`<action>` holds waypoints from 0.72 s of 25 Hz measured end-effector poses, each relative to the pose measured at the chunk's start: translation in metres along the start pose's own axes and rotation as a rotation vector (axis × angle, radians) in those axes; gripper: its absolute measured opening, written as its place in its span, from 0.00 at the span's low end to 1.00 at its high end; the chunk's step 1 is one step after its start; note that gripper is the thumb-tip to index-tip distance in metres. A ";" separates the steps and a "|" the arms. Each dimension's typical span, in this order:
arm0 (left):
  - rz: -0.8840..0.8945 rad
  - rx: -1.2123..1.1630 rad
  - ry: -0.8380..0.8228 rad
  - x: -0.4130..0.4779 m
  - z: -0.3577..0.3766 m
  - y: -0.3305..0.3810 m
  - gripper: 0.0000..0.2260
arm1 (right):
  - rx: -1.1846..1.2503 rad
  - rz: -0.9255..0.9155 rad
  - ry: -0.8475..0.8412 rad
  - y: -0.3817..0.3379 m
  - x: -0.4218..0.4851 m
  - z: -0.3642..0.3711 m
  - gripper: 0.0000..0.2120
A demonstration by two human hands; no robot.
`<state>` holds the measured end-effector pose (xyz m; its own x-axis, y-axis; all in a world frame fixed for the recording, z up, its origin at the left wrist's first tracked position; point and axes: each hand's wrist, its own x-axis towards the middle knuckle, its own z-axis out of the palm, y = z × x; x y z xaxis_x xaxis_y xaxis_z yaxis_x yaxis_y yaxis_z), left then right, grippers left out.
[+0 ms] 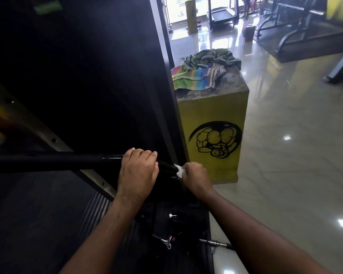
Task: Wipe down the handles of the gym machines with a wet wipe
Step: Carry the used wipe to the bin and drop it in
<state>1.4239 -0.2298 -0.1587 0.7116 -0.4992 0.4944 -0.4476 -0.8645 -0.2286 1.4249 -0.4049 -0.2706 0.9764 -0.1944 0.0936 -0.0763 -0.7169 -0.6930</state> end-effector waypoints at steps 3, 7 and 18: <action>0.004 -0.017 -0.073 0.003 0.007 0.002 0.12 | 0.170 0.086 0.090 0.003 0.000 -0.015 0.04; 0.091 -0.148 -0.120 0.018 0.018 0.024 0.12 | 0.242 0.183 0.190 0.023 -0.009 -0.054 0.05; 0.458 -0.573 -0.316 0.070 0.017 0.241 0.15 | 0.245 0.679 0.649 0.184 -0.162 -0.201 0.07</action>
<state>1.3754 -0.4743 -0.1938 0.4707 -0.8648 0.1749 -0.8804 -0.4473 0.1577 1.2119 -0.6394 -0.2694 0.4328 -0.8997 -0.0564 -0.4668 -0.1701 -0.8679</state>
